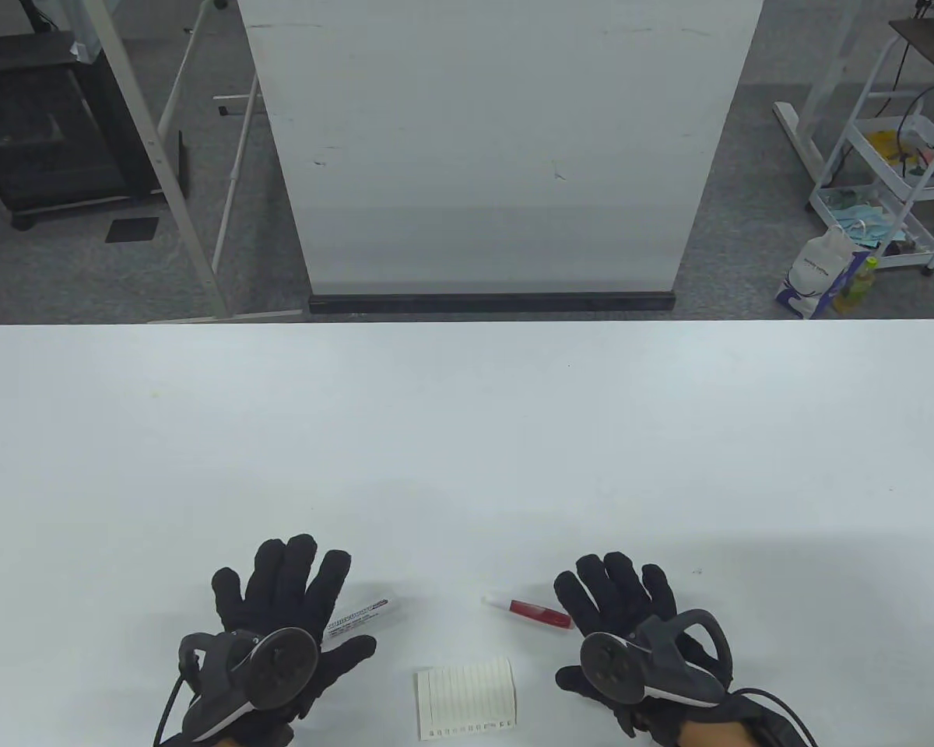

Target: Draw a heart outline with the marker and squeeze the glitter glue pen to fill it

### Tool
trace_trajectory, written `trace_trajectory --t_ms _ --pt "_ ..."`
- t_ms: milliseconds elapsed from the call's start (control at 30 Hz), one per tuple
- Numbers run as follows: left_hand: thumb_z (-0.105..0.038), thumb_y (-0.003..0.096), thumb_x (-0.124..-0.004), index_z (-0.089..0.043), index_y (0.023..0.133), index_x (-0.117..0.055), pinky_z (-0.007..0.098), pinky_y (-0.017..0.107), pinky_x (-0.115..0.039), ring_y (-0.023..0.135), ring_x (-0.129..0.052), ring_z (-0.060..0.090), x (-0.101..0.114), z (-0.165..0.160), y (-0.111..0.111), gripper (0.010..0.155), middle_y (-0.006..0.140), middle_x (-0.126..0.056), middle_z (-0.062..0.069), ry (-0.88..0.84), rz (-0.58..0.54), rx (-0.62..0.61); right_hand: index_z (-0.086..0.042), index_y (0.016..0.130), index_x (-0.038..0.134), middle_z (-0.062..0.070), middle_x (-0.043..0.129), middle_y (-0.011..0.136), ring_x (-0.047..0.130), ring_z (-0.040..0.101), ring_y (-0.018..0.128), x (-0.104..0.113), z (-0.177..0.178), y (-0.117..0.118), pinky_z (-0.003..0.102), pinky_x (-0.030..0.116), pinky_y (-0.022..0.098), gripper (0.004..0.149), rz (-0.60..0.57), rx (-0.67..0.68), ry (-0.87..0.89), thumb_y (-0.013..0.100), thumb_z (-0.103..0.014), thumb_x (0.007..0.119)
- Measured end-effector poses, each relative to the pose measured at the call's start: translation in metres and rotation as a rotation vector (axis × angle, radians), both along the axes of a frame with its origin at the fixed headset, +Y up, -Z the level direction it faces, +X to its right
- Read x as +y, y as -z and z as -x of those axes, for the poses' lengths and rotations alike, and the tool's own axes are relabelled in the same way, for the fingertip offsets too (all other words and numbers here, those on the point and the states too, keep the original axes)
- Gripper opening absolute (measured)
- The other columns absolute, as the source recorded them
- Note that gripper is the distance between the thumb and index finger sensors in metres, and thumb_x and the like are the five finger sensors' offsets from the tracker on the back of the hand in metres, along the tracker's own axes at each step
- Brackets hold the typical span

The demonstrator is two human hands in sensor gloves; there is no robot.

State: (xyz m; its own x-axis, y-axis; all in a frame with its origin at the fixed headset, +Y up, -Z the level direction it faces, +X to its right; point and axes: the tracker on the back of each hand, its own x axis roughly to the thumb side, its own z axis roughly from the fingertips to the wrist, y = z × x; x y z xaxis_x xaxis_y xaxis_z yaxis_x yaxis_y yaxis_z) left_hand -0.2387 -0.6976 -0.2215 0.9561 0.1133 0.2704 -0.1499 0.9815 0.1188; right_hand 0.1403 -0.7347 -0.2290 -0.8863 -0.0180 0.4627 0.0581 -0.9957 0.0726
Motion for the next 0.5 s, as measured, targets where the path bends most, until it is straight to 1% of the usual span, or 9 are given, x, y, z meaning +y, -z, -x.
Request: trace_trajectory --t_ms 133,233,300,400,467,500 --pt "-0.077 0.0447 -0.071 -0.03 0.117 -0.041 0.086 0.066 -0.025 0.113 -0.037 0.053 0.003 0.007 0.002 0.091 0.124 -0.034 0.019 -0.019 -0.018 0.026 -0.025 0.109 0.023 0.018 0.021 0.115 0.03 0.053 0.107 0.0 0.0 0.0 0.075 0.031 0.071 0.095 0.002 0.002 0.002 0.035 -0.07 0.064" --pt "-0.076 0.0445 -0.072 -0.03 0.117 -0.041 0.086 0.066 -0.027 0.113 -0.039 0.053 0.001 0.014 0.006 0.091 0.124 -0.035 0.019 -0.016 0.004 0.052 -0.026 0.109 0.022 0.018 0.02 0.115 0.03 0.053 0.107 -0.001 0.001 0.0 0.075 0.031 0.071 0.095 0.007 0.003 -0.001 0.035 -0.07 0.064" --pt "-0.074 0.044 -0.076 -0.03 0.116 -0.043 0.085 0.067 -0.03 0.111 -0.045 0.052 -0.001 0.017 0.009 0.091 0.124 -0.037 0.019 -0.002 0.029 0.068 -0.025 0.109 0.023 0.018 0.02 0.115 0.03 0.053 0.107 -0.001 0.001 0.0 0.075 0.031 0.071 0.095 0.009 0.002 -0.002 0.035 -0.07 0.064" --pt "-0.069 0.0436 -0.082 -0.029 0.115 -0.048 0.084 0.068 -0.036 0.106 -0.058 0.051 -0.01 0.021 0.017 0.088 0.122 -0.048 0.019 0.051 0.131 0.109 -0.026 0.109 0.023 0.018 0.02 0.115 0.03 0.052 0.107 -0.001 0.002 0.0 0.075 0.031 0.071 0.095 0.012 0.002 0.0 0.035 -0.07 0.064" --pt "-0.065 0.0429 -0.086 -0.028 0.112 -0.057 0.082 0.067 -0.04 0.097 -0.07 0.047 -0.016 0.023 0.022 0.084 0.115 -0.064 0.015 0.089 0.189 0.135 -0.025 0.109 0.023 0.018 0.02 0.114 0.03 0.052 0.107 -0.001 0.003 0.0 0.075 0.031 0.071 0.095 0.012 0.004 -0.001 0.035 -0.07 0.064" --pt "-0.063 0.0429 -0.087 -0.029 0.11 -0.062 0.081 0.067 -0.042 0.094 -0.074 0.046 -0.018 0.023 0.024 0.079 0.112 -0.069 0.013 0.1 0.218 0.138 -0.026 0.109 0.023 0.018 0.02 0.115 0.03 0.052 0.107 -0.001 0.003 -0.001 0.075 0.031 0.071 0.095 0.01 0.005 -0.003 0.035 -0.07 0.064"
